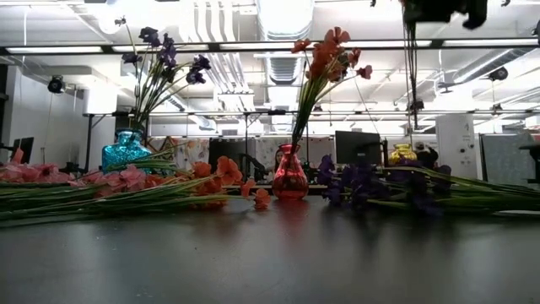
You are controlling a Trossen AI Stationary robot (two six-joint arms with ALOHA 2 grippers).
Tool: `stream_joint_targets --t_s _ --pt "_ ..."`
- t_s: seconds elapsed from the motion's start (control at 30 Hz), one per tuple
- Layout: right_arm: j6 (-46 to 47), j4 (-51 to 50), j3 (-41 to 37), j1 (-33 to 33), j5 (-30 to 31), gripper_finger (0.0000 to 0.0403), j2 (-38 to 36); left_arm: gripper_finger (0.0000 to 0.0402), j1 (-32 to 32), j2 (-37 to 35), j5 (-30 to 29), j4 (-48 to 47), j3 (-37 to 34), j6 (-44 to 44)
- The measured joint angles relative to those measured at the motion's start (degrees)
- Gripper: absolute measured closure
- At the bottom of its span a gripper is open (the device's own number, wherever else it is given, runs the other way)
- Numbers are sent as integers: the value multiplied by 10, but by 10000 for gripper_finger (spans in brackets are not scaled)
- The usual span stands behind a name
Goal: Sort flowers into vase by color
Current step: Put the top pink flowers into the yellow vase
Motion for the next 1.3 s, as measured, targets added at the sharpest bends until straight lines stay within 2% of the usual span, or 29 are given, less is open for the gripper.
stream_joint_targets --t_s 0.07,0.13,0.27,0.37,0.5,0.77,1.07,1.3 --pt "-65 77 0 -24 -21 385 5 80 0 0 -4 0 0 -2" --pt "-84 114 0 -50 -62 385 5 80 0 0 -4 0 0 -5" --pt "-81 120 -1 -115 -121 385 11 80 0 0 -4 0 0 -14" --pt "-80 119 -5 -156 -140 385 29 80 0 0 -4 0 0 -15" --pt "-80 114 -6 -187 -147 385 61 80 0 0 -5 0 0 -15" --pt "-74 101 -6 -192 -148 385 111 80 0 0 -4 0 0 -23" --pt "-72 101 -6 -193 -147 385 134 80 0 7 -4 1 0 -24" --pt "-50 100 -8 -219 -147 385 141 80 0 14 -4 1 0 -24"
